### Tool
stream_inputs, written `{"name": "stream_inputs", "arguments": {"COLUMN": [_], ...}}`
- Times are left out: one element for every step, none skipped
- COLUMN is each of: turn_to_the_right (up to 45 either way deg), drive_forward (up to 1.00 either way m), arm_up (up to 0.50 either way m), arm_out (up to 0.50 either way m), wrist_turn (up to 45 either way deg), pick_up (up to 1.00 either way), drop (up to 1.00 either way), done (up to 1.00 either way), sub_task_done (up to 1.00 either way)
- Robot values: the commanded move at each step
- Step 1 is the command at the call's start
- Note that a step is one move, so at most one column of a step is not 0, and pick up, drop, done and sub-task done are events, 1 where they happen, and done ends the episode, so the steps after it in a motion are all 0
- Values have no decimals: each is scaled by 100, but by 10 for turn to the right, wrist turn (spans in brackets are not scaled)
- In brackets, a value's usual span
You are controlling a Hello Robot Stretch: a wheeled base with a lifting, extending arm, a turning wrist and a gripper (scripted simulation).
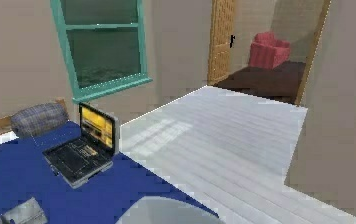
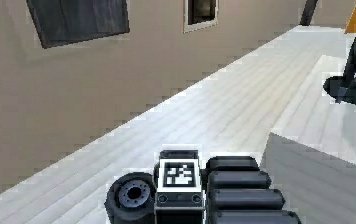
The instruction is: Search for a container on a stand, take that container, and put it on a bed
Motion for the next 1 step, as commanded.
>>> {"name": "stream_inputs", "arguments": {"turn_to_the_right": [-450], "drive_forward": [0], "arm_up": [0], "arm_out": [0], "wrist_turn": [0], "pick_up": [0], "drop": [0], "done": [0], "sub_task_done": [0]}}
